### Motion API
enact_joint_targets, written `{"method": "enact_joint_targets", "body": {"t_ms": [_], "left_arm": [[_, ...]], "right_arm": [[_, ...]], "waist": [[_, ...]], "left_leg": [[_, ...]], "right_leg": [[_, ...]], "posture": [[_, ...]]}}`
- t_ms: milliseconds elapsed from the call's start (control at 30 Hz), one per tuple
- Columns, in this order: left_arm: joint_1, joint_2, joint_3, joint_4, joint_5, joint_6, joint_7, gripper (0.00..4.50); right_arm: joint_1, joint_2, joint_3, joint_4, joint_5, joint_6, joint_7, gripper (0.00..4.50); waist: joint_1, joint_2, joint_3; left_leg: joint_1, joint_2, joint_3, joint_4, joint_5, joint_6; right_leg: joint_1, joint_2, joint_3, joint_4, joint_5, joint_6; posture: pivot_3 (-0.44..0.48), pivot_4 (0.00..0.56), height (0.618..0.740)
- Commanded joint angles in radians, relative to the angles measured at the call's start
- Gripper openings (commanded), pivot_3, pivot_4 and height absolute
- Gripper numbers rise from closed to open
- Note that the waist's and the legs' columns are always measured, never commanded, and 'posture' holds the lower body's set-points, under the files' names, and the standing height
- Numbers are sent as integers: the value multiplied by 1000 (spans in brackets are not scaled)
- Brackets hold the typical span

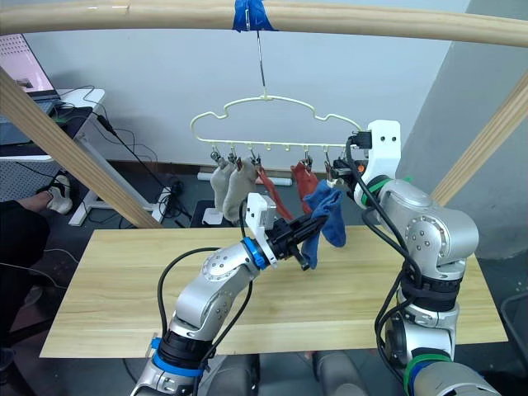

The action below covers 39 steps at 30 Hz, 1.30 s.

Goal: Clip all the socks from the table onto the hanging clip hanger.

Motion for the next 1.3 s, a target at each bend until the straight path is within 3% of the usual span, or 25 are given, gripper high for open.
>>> {"method": "enact_joint_targets", "body": {"t_ms": [33,733,1300], "left_arm": [[-19,-8,-4,-30,-8,-12,1,10],[-7,-109,-23,-17,67,-97,151,10],[-21,-143,-43,24,25,-59,131,10]], "right_arm": [[3,-9,-2,-24,-5,-23,3,152],[-12,22,-31,-32,3,-8,-21,152],[-13,46,-37,-48,15,16,-35,152]], "waist": [[0,0,0],[0,0,0],[-1,0,0]], "left_leg": [[0,0,0,0,0,0],[0,0,0,0,0,0],[0,0,0,0,0,0]], "right_leg": [[0,0,0,0,0,0],[0,0,0,-1,0,0],[0,0,0,-1,0,0]], "posture": [[-98,218,740],[-108,222,740],[-117,221,740]]}}
